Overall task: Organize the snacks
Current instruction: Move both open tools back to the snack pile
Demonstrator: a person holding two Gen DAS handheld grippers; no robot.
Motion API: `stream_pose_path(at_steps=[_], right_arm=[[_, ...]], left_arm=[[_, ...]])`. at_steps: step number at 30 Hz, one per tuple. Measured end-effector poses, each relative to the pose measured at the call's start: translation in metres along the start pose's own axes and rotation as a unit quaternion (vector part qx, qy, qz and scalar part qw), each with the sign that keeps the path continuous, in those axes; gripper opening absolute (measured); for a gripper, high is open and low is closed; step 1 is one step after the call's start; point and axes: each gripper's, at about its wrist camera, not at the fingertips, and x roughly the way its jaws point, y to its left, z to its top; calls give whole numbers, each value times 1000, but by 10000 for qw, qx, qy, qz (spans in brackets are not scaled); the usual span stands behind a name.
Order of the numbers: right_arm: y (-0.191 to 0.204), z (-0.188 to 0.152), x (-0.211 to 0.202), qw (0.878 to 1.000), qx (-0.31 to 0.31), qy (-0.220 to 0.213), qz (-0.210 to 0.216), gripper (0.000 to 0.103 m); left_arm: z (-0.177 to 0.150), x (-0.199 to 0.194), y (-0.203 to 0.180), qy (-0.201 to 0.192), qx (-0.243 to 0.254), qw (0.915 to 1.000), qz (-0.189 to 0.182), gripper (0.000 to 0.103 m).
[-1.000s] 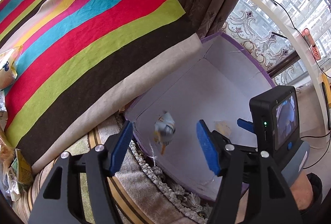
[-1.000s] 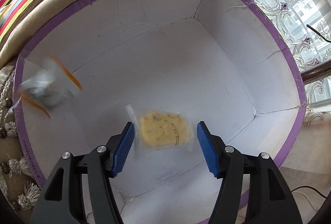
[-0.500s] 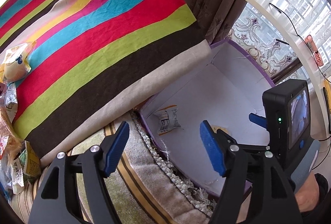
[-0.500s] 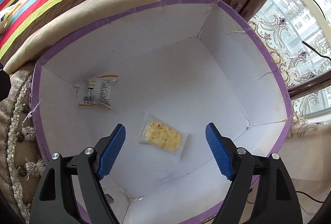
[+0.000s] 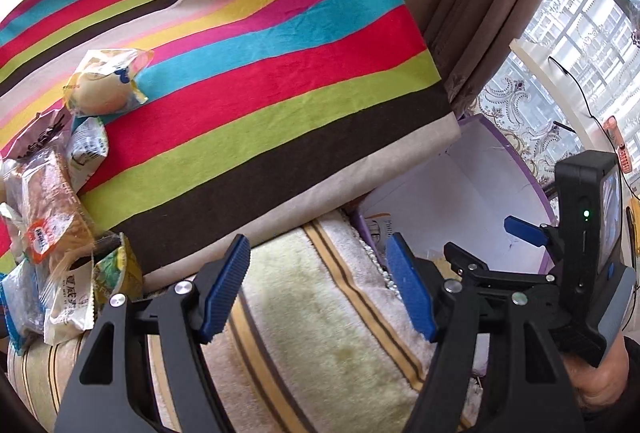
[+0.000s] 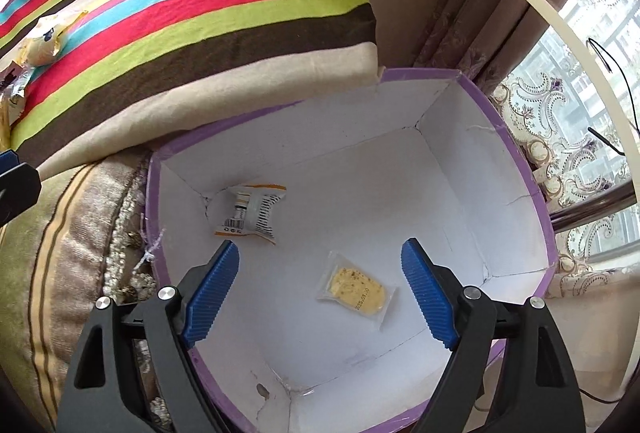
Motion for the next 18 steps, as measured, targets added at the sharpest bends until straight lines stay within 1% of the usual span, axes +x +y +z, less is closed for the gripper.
stream_pose_path(at_steps=[3, 6, 11, 18], right_arm=[[12, 7, -10, 9998, -32, -166, 71, 82], [24, 13, -24, 9993, -54, -350, 141, 83], [47, 22, -41, 9981, -165, -504, 314, 84], [85, 27, -55, 9959, -394, -610, 543, 85]], left_arm=[[-4, -7, 16, -62, -184, 9997, 133, 71], [-9, -15, 33, -146, -370, 9985, 369, 74], [-18, -30, 64, -258, -656, 9948, 737, 75], [-32, -43, 101, -327, -1059, 9895, 928, 76]])
